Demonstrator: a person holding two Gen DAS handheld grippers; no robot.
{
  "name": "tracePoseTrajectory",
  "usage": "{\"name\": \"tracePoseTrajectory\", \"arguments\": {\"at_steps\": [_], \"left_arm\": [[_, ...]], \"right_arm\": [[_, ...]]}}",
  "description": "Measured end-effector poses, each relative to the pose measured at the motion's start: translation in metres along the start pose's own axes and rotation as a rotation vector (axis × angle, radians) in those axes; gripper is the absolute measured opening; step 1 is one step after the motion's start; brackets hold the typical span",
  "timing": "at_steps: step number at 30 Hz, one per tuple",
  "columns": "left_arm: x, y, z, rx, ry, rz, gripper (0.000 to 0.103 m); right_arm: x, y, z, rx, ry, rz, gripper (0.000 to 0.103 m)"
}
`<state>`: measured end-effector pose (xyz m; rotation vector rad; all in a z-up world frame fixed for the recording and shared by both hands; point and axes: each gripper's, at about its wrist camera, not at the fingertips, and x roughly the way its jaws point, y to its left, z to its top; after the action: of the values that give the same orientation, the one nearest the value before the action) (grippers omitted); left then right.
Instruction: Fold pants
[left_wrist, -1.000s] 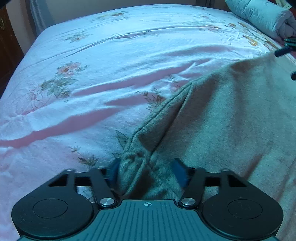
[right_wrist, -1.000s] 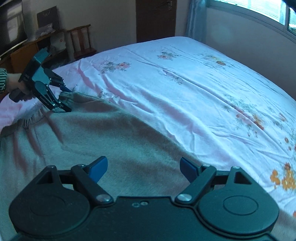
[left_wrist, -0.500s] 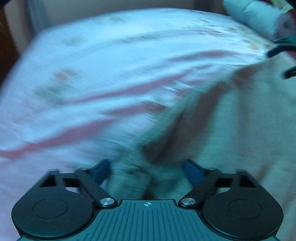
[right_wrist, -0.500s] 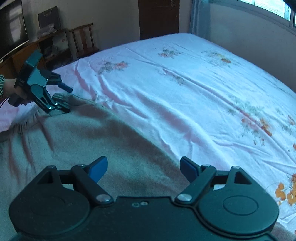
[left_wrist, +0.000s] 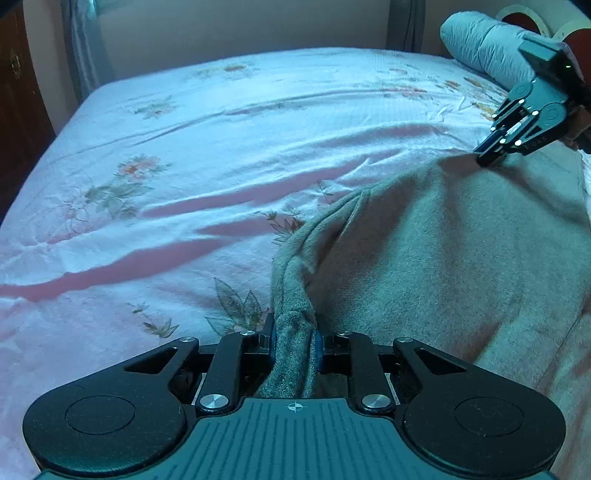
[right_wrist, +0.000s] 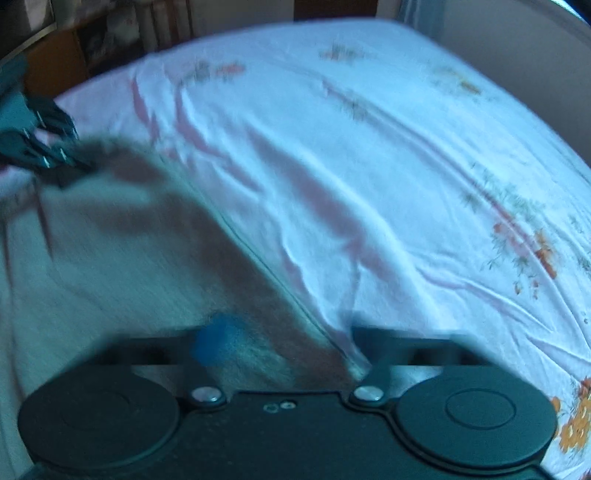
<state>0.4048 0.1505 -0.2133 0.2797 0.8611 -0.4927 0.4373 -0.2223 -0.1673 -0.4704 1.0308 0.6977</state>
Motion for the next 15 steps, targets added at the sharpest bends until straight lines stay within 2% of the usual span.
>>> {"name": "tracePoseTrajectory", "arguments": {"at_steps": [2, 4, 5, 6, 7, 8, 9, 11, 12, 13, 15], "left_arm": [[-0.004, -0.002, -0.003, 0.008, -0.011, 0.002, 0.018], [-0.007, -0.006, -0.005, 0.023, -0.018, 0.008, 0.018], [-0.009, -0.006, -0.005, 0.022, -0.017, 0.009, 0.018], [-0.009, -0.006, -0.006, 0.02, -0.017, 0.009, 0.018], [-0.01, -0.005, -0.006, 0.017, -0.017, 0.009, 0.018], [-0.01, -0.004, -0.007, 0.015, -0.017, 0.011, 0.018], [-0.011, -0.004, -0.007, 0.016, -0.019, 0.011, 0.018], [-0.011, -0.005, -0.008, 0.02, -0.019, 0.017, 0.018], [-0.011, -0.006, -0.009, 0.024, -0.019, 0.022, 0.018], [-0.011, -0.006, -0.009, 0.025, -0.02, 0.025, 0.018], [-0.011, -0.008, -0.01, 0.037, -0.021, 0.039, 0.018]], "right_arm": [[0.005, -0.001, 0.0, 0.004, 0.014, 0.008, 0.001], [0.007, 0.001, -0.001, -0.017, 0.028, 0.005, 0.004], [0.007, 0.0, 0.001, -0.028, 0.026, -0.014, 0.012], [0.006, -0.001, 0.003, -0.017, 0.016, -0.047, 0.034], [0.004, -0.005, 0.004, 0.0, 0.004, -0.056, 0.041], [0.006, -0.007, 0.004, 0.006, 0.028, -0.026, 0.041], [0.011, -0.008, 0.003, -0.002, 0.073, 0.013, 0.041], [0.015, -0.011, 0.003, -0.012, 0.098, 0.042, 0.041], [0.016, -0.014, 0.003, 0.014, 0.112, 0.058, 0.038], [0.017, -0.016, 0.003, 0.038, 0.127, 0.082, 0.024], [0.014, -0.007, 0.001, -0.019, 0.148, 0.076, 0.007]]}}
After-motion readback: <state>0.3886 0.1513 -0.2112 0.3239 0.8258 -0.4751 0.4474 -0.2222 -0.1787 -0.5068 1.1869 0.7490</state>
